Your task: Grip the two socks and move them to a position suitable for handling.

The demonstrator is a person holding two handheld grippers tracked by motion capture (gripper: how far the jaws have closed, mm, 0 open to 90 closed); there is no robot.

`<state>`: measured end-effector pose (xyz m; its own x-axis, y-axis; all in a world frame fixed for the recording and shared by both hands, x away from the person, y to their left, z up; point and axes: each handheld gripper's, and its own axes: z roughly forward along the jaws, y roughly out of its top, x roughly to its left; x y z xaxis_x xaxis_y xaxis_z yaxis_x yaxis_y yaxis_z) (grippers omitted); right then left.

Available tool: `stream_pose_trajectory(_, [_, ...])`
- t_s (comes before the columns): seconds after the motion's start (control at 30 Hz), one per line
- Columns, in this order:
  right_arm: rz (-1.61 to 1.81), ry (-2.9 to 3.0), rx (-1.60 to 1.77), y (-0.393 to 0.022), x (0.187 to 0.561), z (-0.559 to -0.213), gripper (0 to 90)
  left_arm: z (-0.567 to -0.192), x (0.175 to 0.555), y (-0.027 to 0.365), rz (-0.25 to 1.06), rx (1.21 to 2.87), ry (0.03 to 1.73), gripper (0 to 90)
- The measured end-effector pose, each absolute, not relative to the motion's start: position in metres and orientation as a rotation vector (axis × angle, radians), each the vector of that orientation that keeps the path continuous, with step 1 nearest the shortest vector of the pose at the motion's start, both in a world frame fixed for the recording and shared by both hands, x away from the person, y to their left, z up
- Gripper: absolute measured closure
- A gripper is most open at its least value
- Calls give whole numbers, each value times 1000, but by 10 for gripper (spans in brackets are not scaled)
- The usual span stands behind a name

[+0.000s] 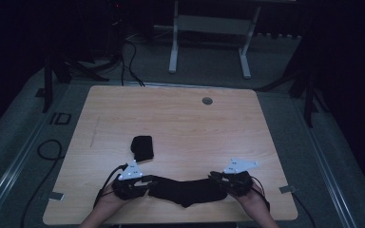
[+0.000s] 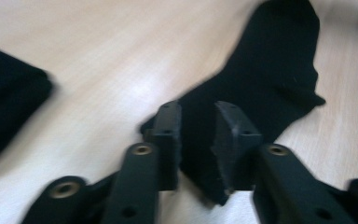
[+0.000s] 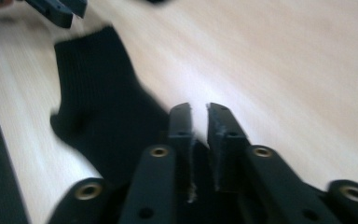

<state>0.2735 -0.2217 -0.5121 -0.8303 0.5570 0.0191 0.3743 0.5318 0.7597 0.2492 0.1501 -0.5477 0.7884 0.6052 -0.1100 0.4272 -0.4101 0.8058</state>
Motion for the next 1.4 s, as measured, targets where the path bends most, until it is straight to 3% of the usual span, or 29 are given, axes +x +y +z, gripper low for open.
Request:
stream_pose_trajectory(0.27, [1236, 2535, 641, -154, 313, -488, 595, -555, 250, 185, 281, 2022, 900, 633])
stream_pose_trajectory(0.5, [1223, 2581, 567, -78, 347, -480, 503, -559, 249, 190, 274, 1999, 939, 633])
stream_pose_trajectory(0.7, [1171, 2639, 543, -20, 372, -492, 464, -558, 247, 191, 275, 1970, 933, 633])
stream_pose_trajectory(1.03, [982, 2740, 579, 20, 395, -537, 411, -557, 254, 197, 284, 1943, 998, 633])
stream_pose_trajectory(1.17, [912, 2740, 531, 26, 393, -551, 497, -557, 258, 198, 307, 1929, 1041, 633])
stream_pose_trajectory(1.3, [914, 2725, 567, 21, 392, -549, 787, -556, 264, 196, 344, 1922, 1068, 633])
stream_pose_trajectory(1.4, [904, 2705, 576, 17, 391, -545, 837, -556, 269, 195, 359, 1922, 1083, 633])
